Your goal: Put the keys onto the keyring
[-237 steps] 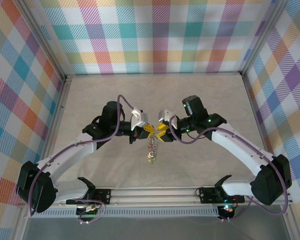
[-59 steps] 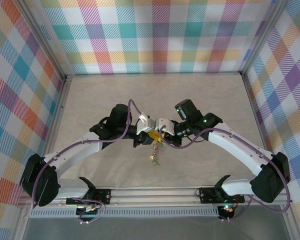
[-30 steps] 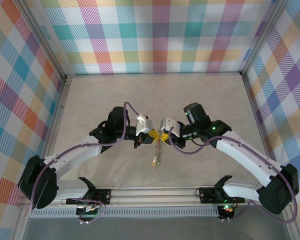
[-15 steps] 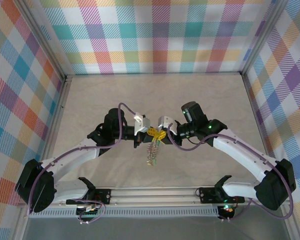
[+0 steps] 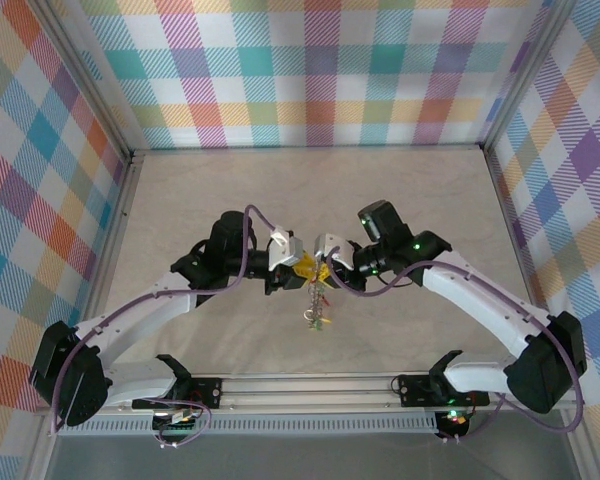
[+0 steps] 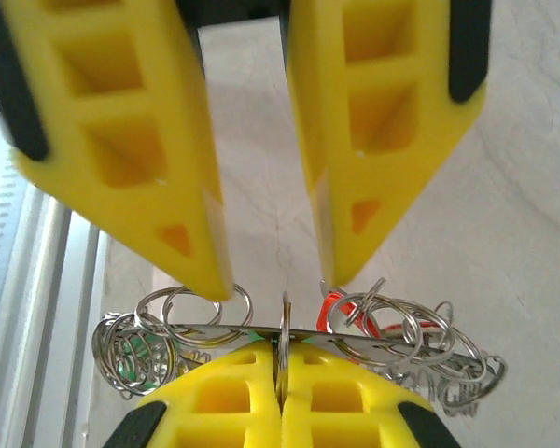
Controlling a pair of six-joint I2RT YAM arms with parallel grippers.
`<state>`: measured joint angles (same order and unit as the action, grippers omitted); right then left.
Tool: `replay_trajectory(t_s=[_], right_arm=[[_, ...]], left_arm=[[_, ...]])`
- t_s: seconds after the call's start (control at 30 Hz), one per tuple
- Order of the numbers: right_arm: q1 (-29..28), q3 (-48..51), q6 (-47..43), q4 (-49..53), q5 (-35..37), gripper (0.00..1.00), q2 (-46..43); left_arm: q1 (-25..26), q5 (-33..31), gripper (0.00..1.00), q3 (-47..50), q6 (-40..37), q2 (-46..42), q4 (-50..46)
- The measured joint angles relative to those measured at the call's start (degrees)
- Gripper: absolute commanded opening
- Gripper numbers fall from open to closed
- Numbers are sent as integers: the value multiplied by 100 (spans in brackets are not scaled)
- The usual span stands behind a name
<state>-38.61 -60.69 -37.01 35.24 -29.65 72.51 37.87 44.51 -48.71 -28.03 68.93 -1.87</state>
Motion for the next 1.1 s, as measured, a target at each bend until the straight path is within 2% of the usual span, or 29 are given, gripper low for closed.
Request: replay_trajectory(t_s=[0.1, 0.47, 0.67, 0.9, 1.1], right_arm=[[-120, -278, -195, 343, 208, 0, 181], [-210, -306, -291, 455, 365, 0, 205], [-210, -306, -289, 457, 374, 0, 203], [-186, -164, -278, 321, 369, 24, 76], [55, 229, -190, 59, 365, 25, -424]], left_arm=[[0, 98, 30, -195, -140, 127, -221], [4, 313, 28, -514, -470, 658, -837], [11, 365, 2, -551, -605, 658, -944], [15, 411, 0, -531, -608, 654, -898], [15, 577, 0, -238, -262, 457, -501]])
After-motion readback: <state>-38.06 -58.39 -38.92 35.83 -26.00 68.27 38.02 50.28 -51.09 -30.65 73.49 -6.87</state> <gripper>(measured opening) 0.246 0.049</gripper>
